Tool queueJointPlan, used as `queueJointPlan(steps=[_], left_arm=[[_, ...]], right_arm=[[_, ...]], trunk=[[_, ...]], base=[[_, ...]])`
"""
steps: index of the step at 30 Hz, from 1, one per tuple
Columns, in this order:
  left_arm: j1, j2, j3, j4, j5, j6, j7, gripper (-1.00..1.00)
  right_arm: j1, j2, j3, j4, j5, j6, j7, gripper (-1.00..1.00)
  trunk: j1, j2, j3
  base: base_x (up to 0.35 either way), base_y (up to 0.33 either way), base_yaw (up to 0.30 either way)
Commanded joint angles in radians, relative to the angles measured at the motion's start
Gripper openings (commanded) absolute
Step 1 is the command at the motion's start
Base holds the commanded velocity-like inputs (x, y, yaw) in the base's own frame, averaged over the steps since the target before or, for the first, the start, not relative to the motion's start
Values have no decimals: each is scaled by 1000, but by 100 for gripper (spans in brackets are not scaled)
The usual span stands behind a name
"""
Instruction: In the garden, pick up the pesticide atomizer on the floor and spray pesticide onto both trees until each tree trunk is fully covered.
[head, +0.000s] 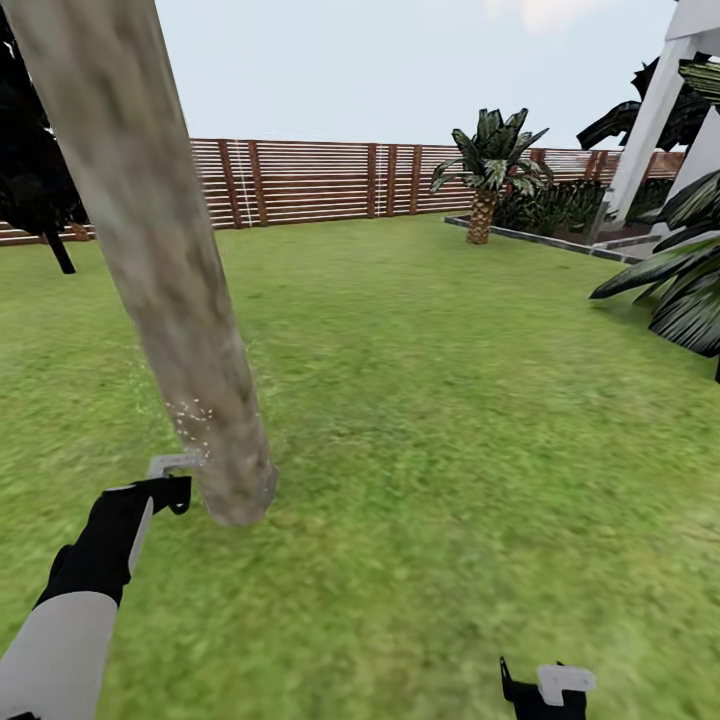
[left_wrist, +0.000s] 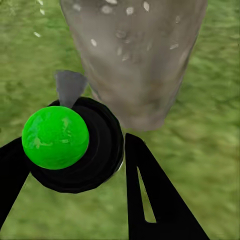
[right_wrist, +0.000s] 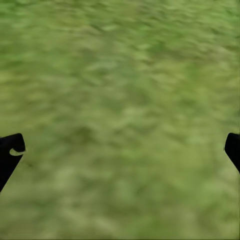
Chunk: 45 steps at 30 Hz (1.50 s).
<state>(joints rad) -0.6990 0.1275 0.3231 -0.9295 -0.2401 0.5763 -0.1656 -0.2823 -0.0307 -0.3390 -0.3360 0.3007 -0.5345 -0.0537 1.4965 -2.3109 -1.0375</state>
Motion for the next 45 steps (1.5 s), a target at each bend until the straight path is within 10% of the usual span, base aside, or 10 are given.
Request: queueJointPlan(steps=[1, 25, 40, 45], left_arm=[[1, 1, 0, 0, 1, 0, 1, -100], [8, -10, 4, 22, 3, 0, 41, -100], [63, 9, 40, 43, -56, -11, 42, -100], [65, -44, 33, 42, -55, -14, 42, -100]], right_arm=[[0, 0, 0, 0, 0, 0, 0, 100], [0, 0, 0, 0, 0, -1, 0, 100], [0, 0, 0, 0, -1, -1, 0, 100], [0, 0, 0, 0, 0, -1, 0, 100]], trunk=[[0, 0, 0], [0, 0, 0], [0, 0, 0], [0, 0, 0]], base=[[59, -198, 0], [106, -251, 163], [189, -205, 36], [55, -266, 271]])
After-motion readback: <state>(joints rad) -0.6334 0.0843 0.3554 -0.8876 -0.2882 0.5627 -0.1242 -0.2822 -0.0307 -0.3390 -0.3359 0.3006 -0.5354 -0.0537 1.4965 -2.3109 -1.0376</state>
